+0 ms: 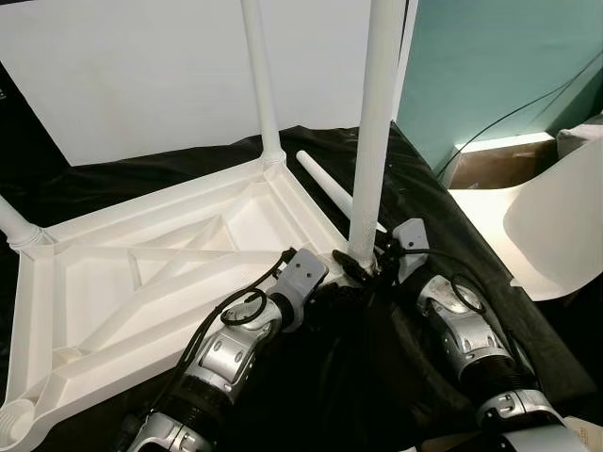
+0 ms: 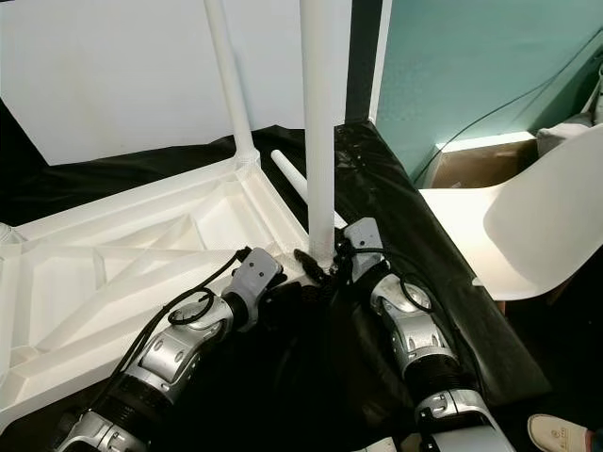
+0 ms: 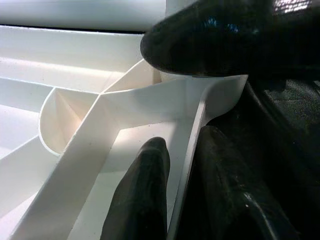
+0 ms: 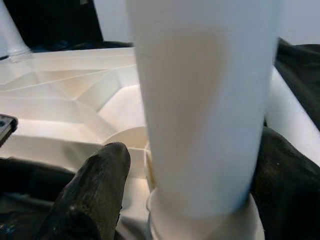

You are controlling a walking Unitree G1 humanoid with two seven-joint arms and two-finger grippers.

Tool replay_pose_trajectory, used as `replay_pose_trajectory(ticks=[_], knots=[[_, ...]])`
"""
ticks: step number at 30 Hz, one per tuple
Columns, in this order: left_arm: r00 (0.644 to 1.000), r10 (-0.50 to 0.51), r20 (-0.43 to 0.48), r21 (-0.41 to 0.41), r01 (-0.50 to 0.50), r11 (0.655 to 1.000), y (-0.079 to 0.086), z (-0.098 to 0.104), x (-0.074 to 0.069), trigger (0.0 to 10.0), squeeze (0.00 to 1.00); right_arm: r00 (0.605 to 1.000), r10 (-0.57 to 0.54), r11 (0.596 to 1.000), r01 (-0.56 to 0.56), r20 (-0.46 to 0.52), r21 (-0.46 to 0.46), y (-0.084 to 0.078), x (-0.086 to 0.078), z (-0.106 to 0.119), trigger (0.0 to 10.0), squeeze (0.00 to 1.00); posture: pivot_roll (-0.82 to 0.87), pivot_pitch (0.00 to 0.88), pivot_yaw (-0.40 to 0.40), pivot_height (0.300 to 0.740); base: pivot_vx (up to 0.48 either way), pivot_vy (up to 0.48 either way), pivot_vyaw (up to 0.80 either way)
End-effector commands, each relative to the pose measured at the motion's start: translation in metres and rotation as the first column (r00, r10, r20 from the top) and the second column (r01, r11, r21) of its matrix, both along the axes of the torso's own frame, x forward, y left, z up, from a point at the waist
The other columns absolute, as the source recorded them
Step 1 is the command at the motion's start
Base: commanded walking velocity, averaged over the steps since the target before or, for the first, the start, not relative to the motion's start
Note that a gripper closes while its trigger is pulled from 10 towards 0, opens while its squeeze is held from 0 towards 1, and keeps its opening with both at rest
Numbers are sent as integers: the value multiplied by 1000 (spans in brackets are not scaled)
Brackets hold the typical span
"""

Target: Building children table

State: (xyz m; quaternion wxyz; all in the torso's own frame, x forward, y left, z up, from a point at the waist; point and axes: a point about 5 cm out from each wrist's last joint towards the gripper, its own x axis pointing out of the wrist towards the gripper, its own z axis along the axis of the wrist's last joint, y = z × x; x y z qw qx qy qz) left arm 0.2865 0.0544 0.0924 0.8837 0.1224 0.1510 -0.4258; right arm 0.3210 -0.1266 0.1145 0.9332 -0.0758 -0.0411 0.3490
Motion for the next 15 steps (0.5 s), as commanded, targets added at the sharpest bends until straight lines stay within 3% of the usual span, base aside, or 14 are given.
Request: replay_pose_trajectory(ticks=[1,15], knots=[[978,-54,-202,69,69,995,7,-39,-18,10000,0,1000,19,1000,-19,-2,-20,-1,1,0,10000,0,63,0,36,740,0,0,0],[978,-44,-202,63,58,996,6,-40,-17,10000,0,999,-39,999,39,5,-3,-11,6,5,10000,0,61,0,24,740,0,0,0]])
